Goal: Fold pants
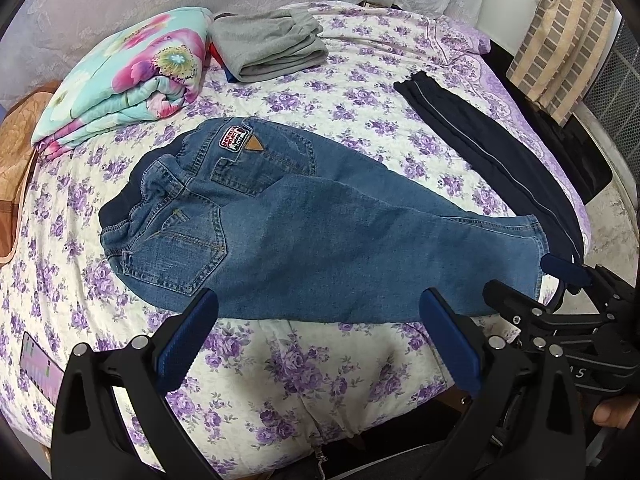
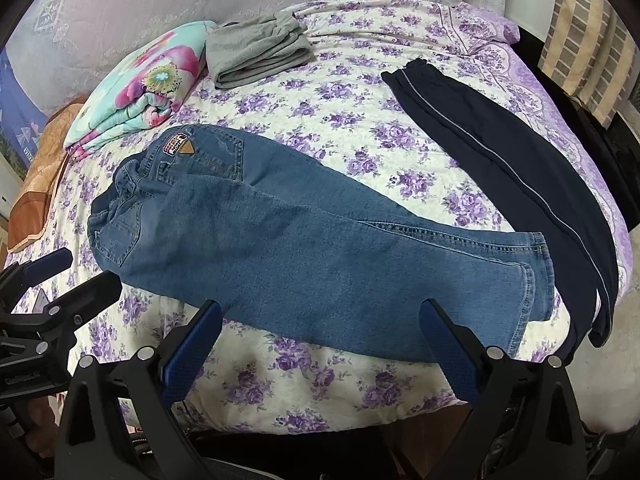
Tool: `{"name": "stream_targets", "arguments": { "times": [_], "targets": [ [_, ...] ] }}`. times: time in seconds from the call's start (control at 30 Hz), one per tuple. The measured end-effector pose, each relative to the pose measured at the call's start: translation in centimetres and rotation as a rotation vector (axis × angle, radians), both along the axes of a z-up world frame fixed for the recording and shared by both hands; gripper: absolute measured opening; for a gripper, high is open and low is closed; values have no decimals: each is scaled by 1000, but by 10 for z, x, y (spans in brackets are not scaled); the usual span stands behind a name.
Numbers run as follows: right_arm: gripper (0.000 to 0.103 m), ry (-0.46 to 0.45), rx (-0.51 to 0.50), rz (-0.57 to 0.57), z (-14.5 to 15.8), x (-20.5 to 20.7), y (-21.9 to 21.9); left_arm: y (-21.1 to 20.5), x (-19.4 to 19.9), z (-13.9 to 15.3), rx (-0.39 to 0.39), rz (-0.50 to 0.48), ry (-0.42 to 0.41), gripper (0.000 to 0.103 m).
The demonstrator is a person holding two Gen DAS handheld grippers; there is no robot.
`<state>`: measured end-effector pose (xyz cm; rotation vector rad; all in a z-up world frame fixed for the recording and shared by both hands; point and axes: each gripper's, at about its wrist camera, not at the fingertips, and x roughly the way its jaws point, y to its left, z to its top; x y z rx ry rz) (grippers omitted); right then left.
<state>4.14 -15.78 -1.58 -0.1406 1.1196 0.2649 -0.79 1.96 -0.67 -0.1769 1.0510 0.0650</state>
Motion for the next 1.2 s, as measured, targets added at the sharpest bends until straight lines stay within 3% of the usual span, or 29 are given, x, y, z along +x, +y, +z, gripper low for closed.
{"name": "stream_targets", "arguments": {
  "times": [0.8,0.93,1.03,1.17,1.2],
  "targets": [
    [99,60,24,-21,-18,26,-4,20,29,-16,-28,6,49,98],
    [99,87,49,-125,-31,46,-33,68,52,-31,59,60,54,98],
    [99,91,57,-229,-43,60,-66,140,74,-56,132,221,144,98],
    [99,86,41,-310,-56,75,-108,231,99,-95,127,371,293,98],
    [99,81,35,-319,-56,77,-115,253,106,-109,92,395,323,98]
  ]
}}
